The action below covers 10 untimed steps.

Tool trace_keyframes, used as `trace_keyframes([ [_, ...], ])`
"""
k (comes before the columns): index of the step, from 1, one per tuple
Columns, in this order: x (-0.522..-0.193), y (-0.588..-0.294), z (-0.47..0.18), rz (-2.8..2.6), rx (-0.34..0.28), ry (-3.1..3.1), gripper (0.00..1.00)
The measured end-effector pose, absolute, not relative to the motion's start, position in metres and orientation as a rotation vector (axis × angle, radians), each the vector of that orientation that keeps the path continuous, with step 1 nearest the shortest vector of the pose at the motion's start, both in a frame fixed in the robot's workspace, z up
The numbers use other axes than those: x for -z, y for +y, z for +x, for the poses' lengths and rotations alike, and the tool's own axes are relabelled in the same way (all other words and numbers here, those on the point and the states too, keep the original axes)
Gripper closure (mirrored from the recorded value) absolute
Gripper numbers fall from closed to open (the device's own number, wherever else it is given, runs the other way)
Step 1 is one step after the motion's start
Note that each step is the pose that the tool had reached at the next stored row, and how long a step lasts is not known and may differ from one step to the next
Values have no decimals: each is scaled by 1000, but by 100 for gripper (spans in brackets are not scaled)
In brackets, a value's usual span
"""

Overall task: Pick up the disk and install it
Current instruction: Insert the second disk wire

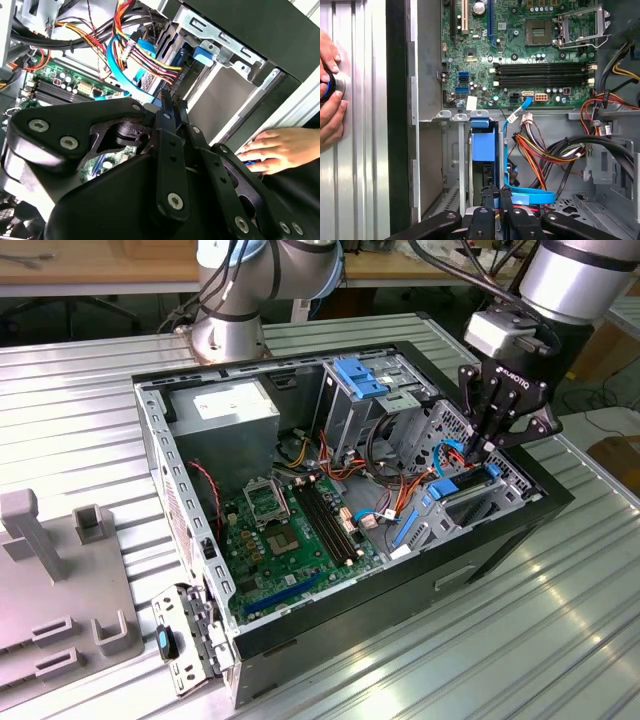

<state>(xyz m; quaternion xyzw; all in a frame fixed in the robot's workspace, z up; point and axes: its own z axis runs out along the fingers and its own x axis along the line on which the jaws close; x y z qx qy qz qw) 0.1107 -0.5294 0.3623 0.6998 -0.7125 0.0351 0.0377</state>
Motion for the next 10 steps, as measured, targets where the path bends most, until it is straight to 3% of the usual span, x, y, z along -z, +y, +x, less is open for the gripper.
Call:
trace_keyframes([
  [10,-353,-538,110,2178,-68,-2212,84],
])
